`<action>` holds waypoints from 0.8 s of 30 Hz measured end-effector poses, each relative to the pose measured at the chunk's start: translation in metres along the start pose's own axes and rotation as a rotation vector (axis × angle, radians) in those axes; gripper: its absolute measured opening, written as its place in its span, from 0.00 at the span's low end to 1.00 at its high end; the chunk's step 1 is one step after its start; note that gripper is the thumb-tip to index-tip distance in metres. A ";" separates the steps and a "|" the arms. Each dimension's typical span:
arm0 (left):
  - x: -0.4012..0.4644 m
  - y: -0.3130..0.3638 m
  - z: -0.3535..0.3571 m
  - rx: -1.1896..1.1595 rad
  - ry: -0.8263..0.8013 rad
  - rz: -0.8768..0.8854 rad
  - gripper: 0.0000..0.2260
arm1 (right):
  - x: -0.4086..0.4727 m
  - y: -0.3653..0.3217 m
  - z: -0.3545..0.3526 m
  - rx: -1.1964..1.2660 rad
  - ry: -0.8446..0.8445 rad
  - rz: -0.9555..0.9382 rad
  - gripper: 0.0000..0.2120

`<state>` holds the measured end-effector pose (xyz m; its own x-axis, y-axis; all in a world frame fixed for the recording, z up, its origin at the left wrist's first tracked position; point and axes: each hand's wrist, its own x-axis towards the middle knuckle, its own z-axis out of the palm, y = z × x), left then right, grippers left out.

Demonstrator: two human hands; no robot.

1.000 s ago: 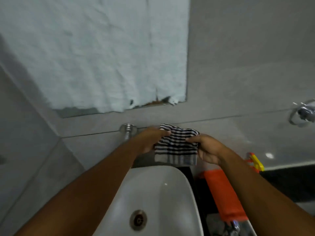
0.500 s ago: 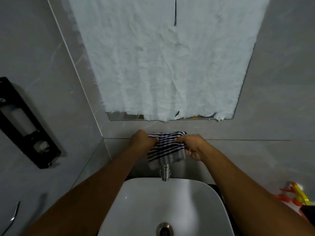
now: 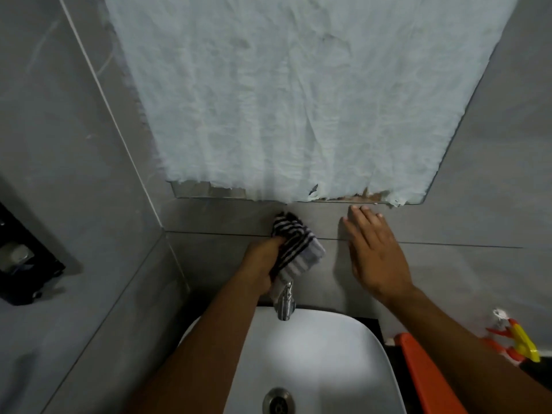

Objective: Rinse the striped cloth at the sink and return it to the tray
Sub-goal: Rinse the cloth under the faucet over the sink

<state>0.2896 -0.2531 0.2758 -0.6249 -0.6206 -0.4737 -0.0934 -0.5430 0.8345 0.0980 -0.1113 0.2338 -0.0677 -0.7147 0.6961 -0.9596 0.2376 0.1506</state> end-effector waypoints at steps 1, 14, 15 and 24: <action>-0.001 -0.003 -0.005 -0.121 -0.131 -0.063 0.18 | -0.002 0.010 0.009 -0.048 -0.005 -0.062 0.29; 0.020 -0.006 0.045 1.217 0.344 0.346 0.12 | -0.001 0.033 0.071 -0.220 0.323 -0.180 0.34; 0.022 -0.011 0.048 1.217 0.352 0.316 0.16 | -0.001 0.033 0.071 -0.212 0.317 -0.180 0.34; 0.014 0.003 -0.010 -0.164 -0.143 -0.174 0.11 | 0.003 0.027 0.065 -0.212 0.301 -0.135 0.35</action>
<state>0.2881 -0.2694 0.2687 -0.7149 -0.4301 -0.5512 -0.0892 -0.7258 0.6821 0.0546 -0.1496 0.1942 0.1686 -0.5310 0.8304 -0.8745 0.3081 0.3746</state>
